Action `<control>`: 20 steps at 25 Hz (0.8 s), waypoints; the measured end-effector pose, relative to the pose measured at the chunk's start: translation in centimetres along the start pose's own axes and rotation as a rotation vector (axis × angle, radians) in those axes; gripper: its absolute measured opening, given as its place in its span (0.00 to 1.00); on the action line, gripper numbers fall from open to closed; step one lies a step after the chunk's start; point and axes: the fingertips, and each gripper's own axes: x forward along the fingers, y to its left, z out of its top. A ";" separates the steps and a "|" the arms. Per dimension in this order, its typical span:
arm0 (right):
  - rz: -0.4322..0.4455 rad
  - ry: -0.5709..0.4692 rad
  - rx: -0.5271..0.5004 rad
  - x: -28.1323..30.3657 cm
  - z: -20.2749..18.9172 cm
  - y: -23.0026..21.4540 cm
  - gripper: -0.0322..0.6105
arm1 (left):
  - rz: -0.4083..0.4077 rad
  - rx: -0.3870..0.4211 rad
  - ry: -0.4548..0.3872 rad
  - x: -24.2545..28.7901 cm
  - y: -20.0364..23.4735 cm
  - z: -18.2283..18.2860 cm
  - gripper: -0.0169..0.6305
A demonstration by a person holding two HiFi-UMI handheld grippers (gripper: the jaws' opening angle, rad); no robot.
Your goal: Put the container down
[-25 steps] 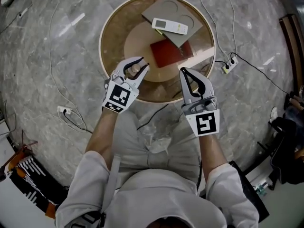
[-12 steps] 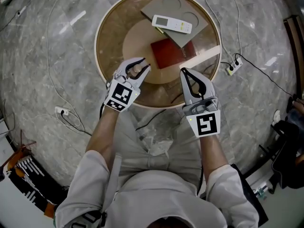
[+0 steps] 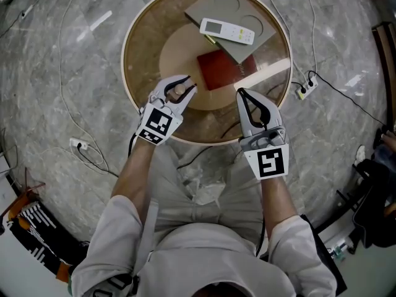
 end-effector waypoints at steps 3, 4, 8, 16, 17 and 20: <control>0.002 0.000 -0.002 0.2 -0.2 0.0 0.06 | -0.001 0.004 -0.005 0.1 0.0 -0.2 0.19; 0.003 -0.001 -0.004 0.3 -0.2 0.1 0.06 | -0.001 0.006 -0.005 0.1 -0.1 -0.3 0.19; 0.008 0.003 -0.003 0.3 -0.5 0.2 0.06 | -0.003 0.008 -0.003 0.1 -0.3 -1.0 0.19; 0.010 0.005 0.000 0.3 -0.7 0.2 0.06 | -0.004 0.020 -0.044 0.1 -0.3 0.0 0.22; 0.011 0.005 -0.001 0.3 -0.8 0.2 0.06 | -0.006 0.015 -0.052 0.1 -0.3 0.1 0.33; 0.012 0.005 0.001 0.3 -0.7 0.2 0.06 | 0.002 0.013 -0.059 -0.1 -0.2 0.3 0.55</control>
